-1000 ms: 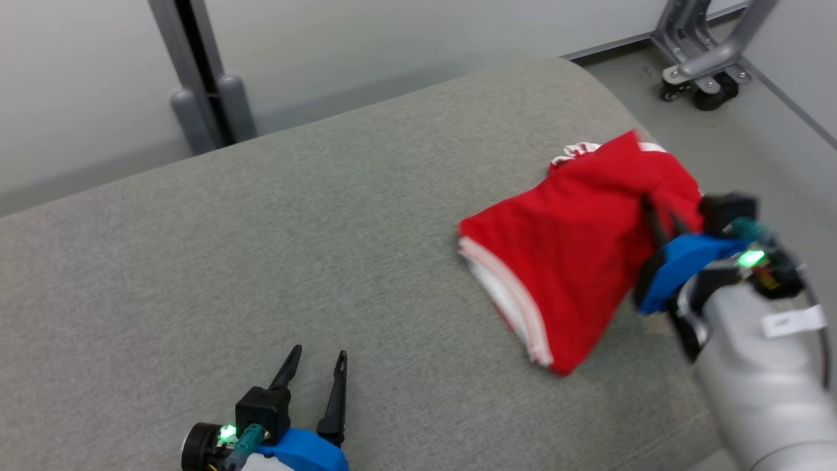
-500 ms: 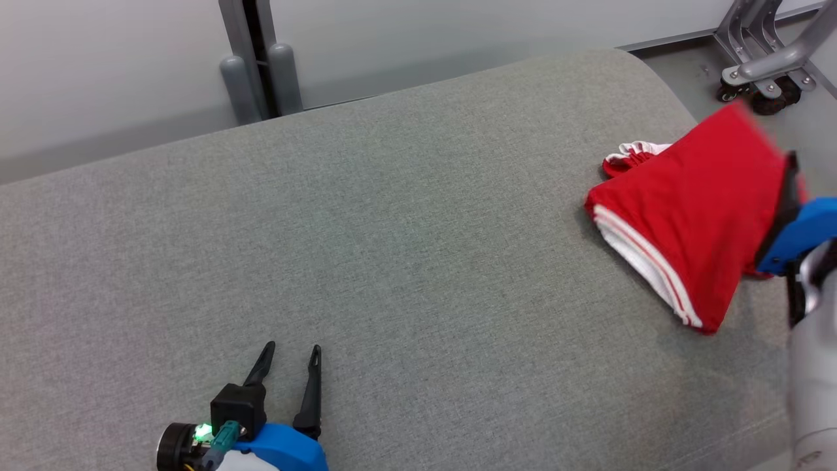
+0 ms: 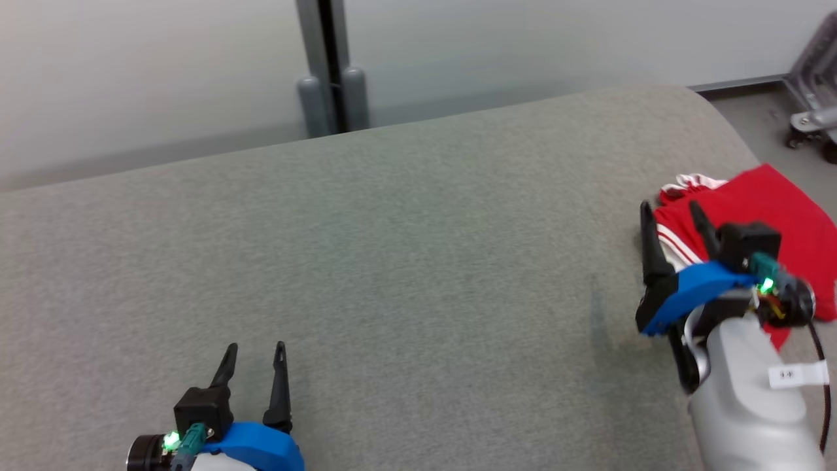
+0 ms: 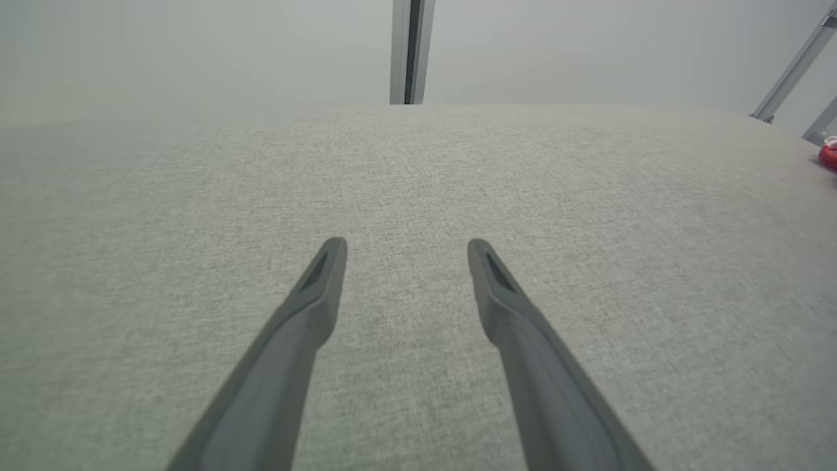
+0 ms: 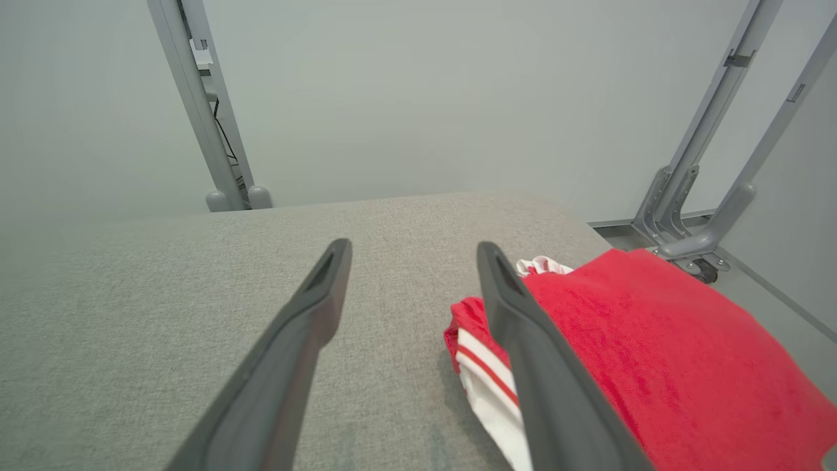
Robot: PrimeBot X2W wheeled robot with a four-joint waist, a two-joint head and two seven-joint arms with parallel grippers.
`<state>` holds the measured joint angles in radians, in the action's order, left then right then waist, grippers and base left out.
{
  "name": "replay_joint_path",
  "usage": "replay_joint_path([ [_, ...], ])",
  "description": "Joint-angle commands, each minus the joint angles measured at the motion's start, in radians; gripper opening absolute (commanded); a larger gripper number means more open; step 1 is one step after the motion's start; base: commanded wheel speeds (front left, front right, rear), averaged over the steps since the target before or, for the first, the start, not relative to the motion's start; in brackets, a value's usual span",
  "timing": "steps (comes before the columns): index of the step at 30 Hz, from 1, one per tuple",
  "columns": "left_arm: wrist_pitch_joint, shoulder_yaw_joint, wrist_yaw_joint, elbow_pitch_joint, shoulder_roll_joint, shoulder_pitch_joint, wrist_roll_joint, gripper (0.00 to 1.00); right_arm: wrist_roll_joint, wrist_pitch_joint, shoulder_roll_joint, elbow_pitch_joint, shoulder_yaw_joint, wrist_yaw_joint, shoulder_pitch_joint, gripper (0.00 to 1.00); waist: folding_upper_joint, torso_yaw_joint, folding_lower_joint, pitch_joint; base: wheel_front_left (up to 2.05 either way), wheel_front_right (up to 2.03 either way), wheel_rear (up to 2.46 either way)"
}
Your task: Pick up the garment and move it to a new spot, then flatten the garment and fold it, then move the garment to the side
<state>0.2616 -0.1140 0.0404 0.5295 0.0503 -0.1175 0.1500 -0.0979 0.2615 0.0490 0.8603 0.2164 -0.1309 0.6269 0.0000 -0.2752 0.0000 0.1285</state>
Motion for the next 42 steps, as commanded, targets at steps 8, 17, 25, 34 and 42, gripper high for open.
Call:
replay_joint_path([
  [8,0.004,0.061,-0.030,-0.015,0.000,0.057,0.011,1.00,0.182,0.004,0.004,-0.130,-0.176,0.000,-0.215,1.00,0.0000,0.115,0.0000,-0.034,0.00,0.00,0.00],
  [17,0.004,0.095,-0.026,-0.033,0.000,0.119,0.053,1.00,0.230,0.004,0.004,-0.163,-0.244,0.000,-0.343,1.00,0.0000,0.162,0.0000,-0.092,0.00,0.00,0.00],
  [25,0.004,0.089,-0.019,-0.036,0.001,0.139,0.078,1.00,0.245,0.004,0.004,-0.199,-0.263,0.000,-0.401,1.00,0.0000,0.165,0.0000,-0.114,0.00,0.00,0.00],
  [34,-0.007,0.084,-0.013,-0.014,-0.001,0.154,0.113,0.00,0.246,-0.008,-0.002,-0.196,-0.255,0.000,-0.421,0.00,0.0000,0.165,0.0000,-0.124,0.00,0.00,0.00],
  [42,-0.051,0.104,-0.002,-0.034,-0.001,0.134,0.255,0.00,0.400,-0.055,-0.002,-0.232,-0.231,0.000,-0.426,0.00,0.0000,0.172,0.0000,-0.124,0.00,0.00,0.00],
])
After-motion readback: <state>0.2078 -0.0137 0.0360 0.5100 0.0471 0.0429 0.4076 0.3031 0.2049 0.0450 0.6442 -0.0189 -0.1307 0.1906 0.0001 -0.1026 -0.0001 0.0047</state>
